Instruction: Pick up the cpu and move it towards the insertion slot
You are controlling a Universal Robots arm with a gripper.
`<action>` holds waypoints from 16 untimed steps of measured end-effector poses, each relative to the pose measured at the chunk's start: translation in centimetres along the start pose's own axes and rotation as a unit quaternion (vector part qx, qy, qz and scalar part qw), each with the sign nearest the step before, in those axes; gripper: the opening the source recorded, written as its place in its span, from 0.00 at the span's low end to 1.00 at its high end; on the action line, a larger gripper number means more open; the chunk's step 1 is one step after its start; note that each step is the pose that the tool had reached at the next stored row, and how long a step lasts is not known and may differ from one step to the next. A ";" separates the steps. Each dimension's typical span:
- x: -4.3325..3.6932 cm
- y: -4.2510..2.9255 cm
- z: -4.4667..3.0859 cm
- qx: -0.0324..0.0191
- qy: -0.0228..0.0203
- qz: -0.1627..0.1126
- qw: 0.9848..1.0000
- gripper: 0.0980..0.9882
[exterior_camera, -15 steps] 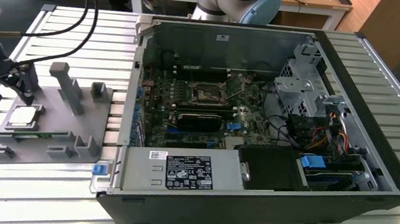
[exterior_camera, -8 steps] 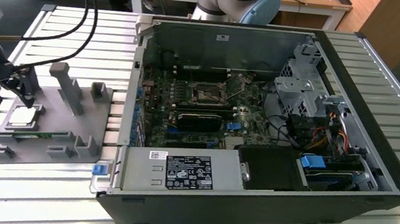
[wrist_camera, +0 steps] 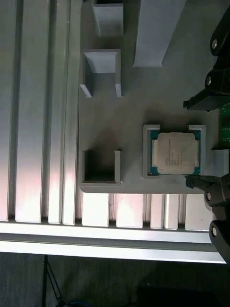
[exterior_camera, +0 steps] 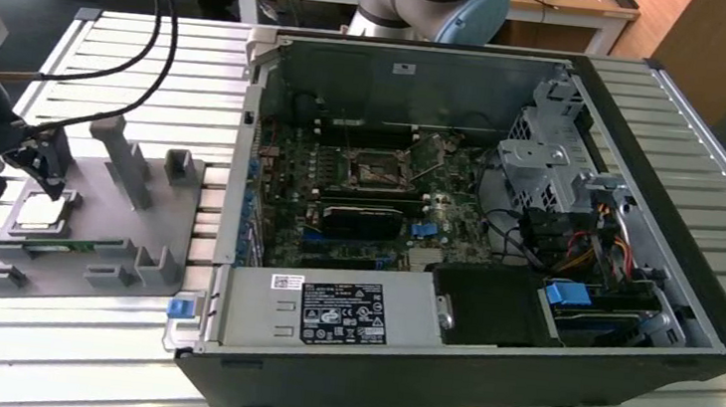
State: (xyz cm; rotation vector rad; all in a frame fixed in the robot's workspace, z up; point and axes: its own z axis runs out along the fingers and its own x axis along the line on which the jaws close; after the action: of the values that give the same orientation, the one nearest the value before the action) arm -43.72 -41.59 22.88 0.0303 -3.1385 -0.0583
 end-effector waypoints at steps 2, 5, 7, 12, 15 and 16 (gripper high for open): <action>0.00 -0.01 0.08 0.000 0.000 0.000 1.000 0.62; -0.01 -0.03 0.21 0.001 0.000 0.000 1.000 0.62; 0.00 -0.03 0.35 0.001 0.000 0.000 1.000 0.62; 0.10 -0.06 0.89 0.001 0.000 -0.001 1.000 0.62; 0.19 -0.07 1.22 0.001 0.000 -0.004 1.000 0.62; 0.22 -0.07 1.32 0.001 0.000 -0.006 1.000 0.62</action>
State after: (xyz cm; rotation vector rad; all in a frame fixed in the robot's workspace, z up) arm -43.94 -41.61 21.56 0.0477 -3.1382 -0.0547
